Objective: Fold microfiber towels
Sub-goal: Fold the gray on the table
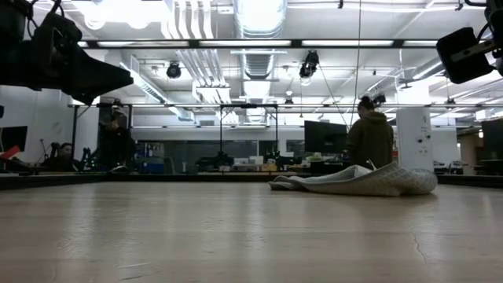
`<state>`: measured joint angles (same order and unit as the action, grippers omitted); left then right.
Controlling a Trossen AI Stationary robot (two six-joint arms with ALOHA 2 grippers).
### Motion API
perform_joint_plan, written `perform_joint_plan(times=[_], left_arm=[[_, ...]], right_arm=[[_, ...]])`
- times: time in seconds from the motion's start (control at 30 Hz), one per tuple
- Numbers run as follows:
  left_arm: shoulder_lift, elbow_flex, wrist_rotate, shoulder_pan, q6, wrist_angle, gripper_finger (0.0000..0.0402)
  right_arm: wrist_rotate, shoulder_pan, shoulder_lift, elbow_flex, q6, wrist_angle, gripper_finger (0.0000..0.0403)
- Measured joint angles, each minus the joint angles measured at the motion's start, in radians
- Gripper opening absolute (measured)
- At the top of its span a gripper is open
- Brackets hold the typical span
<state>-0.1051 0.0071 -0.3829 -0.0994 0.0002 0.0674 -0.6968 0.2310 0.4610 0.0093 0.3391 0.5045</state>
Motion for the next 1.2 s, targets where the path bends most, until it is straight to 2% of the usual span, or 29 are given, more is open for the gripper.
perform_joint_plan(times=[0.8, 1.07, 1.2], left_arm=[[0.0, 0.0, 0.0, 0.0, 0.0, 0.0, 0.014], [0.0, 0.0, 0.0, 0.0, 0.0, 0.0, 0.014], [0.0, 0.0, 0.0, 0.0, 0.0, 0.0, 0.014]], right_arm=[[0.0, 0.0, 0.001, 0.0, -0.001, 0.0, 0.0061], [0.097, 0.0, 0.0, 0.0, -0.004, 0.0, 0.0061], [0.1, 0.0, 0.0, 0.0, -0.001, 0.001, 0.0061]])
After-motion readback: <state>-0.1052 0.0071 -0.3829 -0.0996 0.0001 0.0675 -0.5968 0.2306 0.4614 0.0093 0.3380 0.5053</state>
